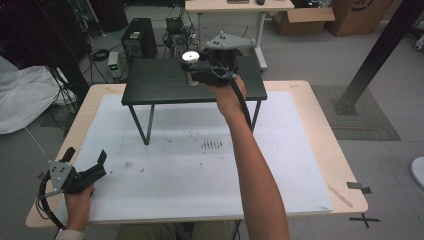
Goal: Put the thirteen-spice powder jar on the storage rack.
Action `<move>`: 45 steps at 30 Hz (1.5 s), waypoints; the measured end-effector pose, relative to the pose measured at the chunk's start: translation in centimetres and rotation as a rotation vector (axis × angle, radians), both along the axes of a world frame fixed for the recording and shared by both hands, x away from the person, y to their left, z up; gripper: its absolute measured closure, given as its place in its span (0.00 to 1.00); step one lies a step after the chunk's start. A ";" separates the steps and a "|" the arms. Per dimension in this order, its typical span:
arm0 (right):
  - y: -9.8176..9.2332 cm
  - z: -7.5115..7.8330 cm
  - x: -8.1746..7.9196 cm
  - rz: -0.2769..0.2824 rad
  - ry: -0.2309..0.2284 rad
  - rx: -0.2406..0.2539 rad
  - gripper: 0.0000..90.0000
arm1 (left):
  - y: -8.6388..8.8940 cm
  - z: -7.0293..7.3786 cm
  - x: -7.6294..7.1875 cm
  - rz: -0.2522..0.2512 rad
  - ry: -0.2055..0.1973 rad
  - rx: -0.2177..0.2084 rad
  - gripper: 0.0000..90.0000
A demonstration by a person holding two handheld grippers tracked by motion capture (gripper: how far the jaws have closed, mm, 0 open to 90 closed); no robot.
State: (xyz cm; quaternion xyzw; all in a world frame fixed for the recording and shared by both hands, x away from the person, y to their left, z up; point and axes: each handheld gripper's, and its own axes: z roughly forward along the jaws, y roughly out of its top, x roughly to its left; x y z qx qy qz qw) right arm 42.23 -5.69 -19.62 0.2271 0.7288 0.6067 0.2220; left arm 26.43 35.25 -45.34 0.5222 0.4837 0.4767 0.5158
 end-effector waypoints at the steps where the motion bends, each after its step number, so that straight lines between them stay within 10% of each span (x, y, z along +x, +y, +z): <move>1: 0.3 0.0 0.4 -0.006 0.008 -0.001 0.54 | 0.0 0.0 0.0 0.000 0.001 0.001 0.01; 15: 2.7 -1.5 4.4 -0.071 0.097 -0.018 0.54 | 0.0 0.0 0.0 -0.001 0.003 -0.002 0.01; 45: 3.4 -3.0 5.6 -0.100 0.151 -0.041 0.47 | 0.0 0.0 0.0 -0.002 0.001 -0.001 0.01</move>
